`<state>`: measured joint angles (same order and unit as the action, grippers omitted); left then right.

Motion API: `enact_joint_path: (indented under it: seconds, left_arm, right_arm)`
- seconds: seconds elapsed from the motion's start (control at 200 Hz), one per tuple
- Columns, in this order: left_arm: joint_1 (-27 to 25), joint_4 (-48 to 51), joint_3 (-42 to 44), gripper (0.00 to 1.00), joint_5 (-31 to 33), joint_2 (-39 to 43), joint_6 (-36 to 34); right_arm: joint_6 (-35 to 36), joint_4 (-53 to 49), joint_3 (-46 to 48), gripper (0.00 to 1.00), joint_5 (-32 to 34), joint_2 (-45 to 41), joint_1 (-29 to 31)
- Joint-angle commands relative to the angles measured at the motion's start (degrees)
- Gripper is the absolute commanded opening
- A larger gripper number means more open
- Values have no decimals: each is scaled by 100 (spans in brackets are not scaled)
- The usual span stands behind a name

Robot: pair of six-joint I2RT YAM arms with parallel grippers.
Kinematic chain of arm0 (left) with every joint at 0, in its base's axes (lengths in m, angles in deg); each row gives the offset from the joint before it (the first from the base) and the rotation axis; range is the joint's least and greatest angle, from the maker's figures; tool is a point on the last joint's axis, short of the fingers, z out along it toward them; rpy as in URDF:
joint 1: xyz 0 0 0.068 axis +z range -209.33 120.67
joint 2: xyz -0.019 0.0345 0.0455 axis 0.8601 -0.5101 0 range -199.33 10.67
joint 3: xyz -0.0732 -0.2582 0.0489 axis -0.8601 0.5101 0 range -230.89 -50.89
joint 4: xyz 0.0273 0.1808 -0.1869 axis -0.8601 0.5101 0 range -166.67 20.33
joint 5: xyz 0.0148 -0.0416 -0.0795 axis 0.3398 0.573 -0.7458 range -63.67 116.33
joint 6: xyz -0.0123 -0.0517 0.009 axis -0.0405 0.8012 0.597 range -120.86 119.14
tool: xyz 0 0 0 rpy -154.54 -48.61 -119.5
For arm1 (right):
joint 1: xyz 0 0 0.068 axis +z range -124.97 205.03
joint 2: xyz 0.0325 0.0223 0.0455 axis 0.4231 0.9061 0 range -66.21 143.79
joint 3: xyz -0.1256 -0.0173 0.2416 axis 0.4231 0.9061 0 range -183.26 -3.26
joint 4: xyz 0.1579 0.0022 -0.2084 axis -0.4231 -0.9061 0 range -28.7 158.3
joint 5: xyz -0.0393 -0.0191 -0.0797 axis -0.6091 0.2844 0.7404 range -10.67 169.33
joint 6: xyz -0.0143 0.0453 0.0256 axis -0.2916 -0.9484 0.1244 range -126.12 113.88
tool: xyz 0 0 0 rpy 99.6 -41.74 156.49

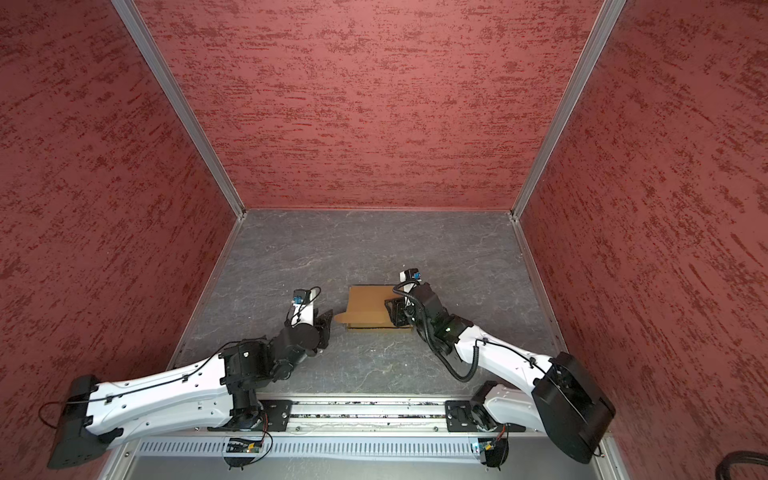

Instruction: Fold the paper box

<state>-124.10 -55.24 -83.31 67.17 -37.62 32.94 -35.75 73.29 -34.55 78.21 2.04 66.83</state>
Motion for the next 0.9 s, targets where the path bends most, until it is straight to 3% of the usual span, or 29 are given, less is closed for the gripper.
enact_joint_path:
  seconds: [0.0, 0.17, 0.401, 0.661, 0.897]
  left_arm:
    - [466, -243, 62, 46, -1103, 106, -315]
    - [1197, -620, 54, 55, -2343, -90, -493]
    - [1914, -1260, -46, 55, -3715, -927, -549]
    - [1980, -1780, -338, 51, -4158, -2009, -645]
    - [1980, -2060, -281, 41, -4207, -2459, -588]
  right_arm:
    - [-120, 203, 97, 46, -28, -72, 39]
    - [-180, 281, 220, 46, -46, -68, 38]
    - [-267, 380, 402, 46, -90, -57, 39]
    - [-333, 515, 640, 44, -94, -31, 34]
    - [-364, 651, 773, 42, -107, 54, 36]
